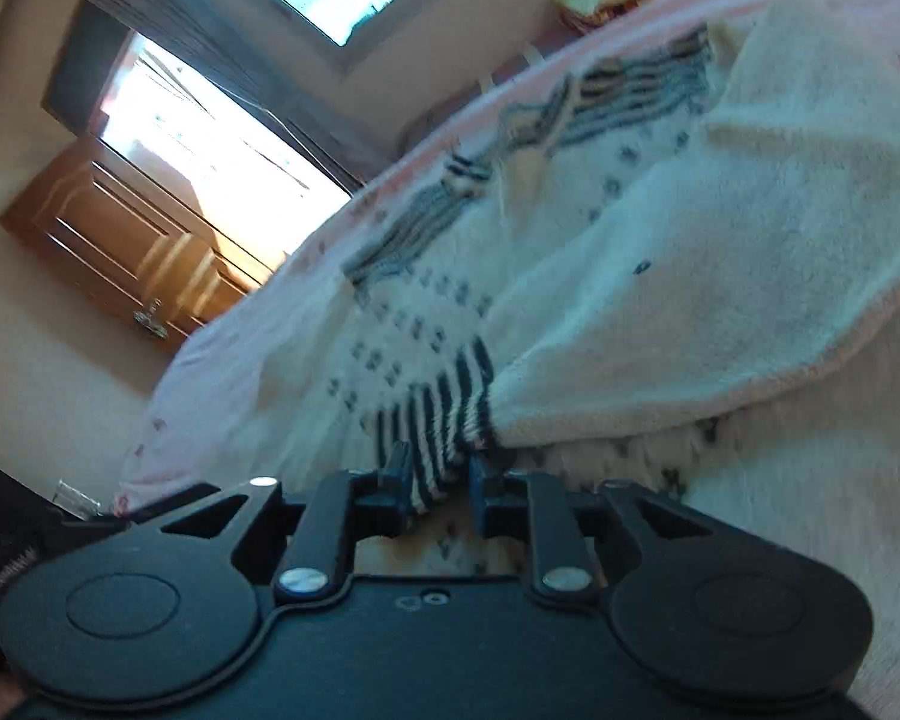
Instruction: Fold small clothes
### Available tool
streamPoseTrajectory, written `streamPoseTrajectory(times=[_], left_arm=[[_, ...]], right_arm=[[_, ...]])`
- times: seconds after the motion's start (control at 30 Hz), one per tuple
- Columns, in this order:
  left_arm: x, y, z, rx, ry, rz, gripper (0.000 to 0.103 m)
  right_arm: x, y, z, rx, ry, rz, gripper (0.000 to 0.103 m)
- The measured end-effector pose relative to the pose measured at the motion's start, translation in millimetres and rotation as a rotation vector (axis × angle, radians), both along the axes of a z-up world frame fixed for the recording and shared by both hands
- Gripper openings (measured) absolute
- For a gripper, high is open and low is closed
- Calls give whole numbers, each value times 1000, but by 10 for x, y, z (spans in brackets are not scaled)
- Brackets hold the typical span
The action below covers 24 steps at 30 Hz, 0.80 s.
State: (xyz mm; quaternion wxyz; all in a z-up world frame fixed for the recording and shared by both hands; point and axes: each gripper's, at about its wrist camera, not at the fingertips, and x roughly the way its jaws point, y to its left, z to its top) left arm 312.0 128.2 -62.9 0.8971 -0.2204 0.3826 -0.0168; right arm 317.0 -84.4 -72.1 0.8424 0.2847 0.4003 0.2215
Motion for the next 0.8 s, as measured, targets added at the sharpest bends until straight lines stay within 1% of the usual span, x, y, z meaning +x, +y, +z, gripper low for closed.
streamPoseTrajectory(times=[0.03, 0.1, 0.13, 0.17, 0.2, 0.23, 0.3, 0.33, 0.43, 0.47, 0.5, 0.53, 0.57, 0.6, 0.67, 0.7, 0.8], left_arm=[[12, -21, -25, -24, -2, -12, 103], [63, -103, -75, -77, -2, -45, 103], [98, -169, -104, -116, -4, -75, 95], [131, -212, -130, -151, 0, -92, 69], [185, -279, -183, -185, 26, -108, 61], [239, -351, -239, -200, 53, -115, 59], [316, -443, -325, -180, 90, -95, 59], [335, -466, -327, -181, 77, -84, 59], [444, -507, -321, -181, 73, -74, 59], [481, -519, -333, -176, 66, -80, 52], [516, -538, -344, -157, 55, -91, 34], [564, -536, -372, -138, 68, -105, 5], [592, -490, -361, -151, 61, -98, 5], [588, -442, -305, -159, 30, -83, 5], [548, -289, -110, -116, -43, -47, 5], [545, -236, -67, -101, -54, -42, 5], [578, -85, -89, -64, -19, -47, 5]], right_arm=[[-83, -50, 40, -2, -22, -6, 28], [-285, -208, 141, -6, -56, -30, 33], [-310, -266, 168, -14, -61, -49, 38], [-387, -332, 163, -19, -67, -68, 40], [-427, -416, 171, -16, -69, -88, 40], [-457, -497, 177, -11, -68, -111, 40], [-496, -634, 201, -1, -68, -150, 40], [-502, -694, 203, 0, -67, -165, 40], [-535, -863, 197, -10, -76, -204, 41], [-546, -900, 204, -11, -76, -213, 42], [-539, -932, 181, -11, -74, -226, 42], [-536, -968, 171, -7, -73, -236, 43], [-534, -1005, 163, -4, -72, -246, 43], [-533, -1041, 156, -2, -73, -258, 43], [-510, -1147, 162, 15, -80, -287, 44], [-487, -1228, 152, 35, -78, -312, 45], [-337, -1454, 45, 101, -40, -386, 49]])
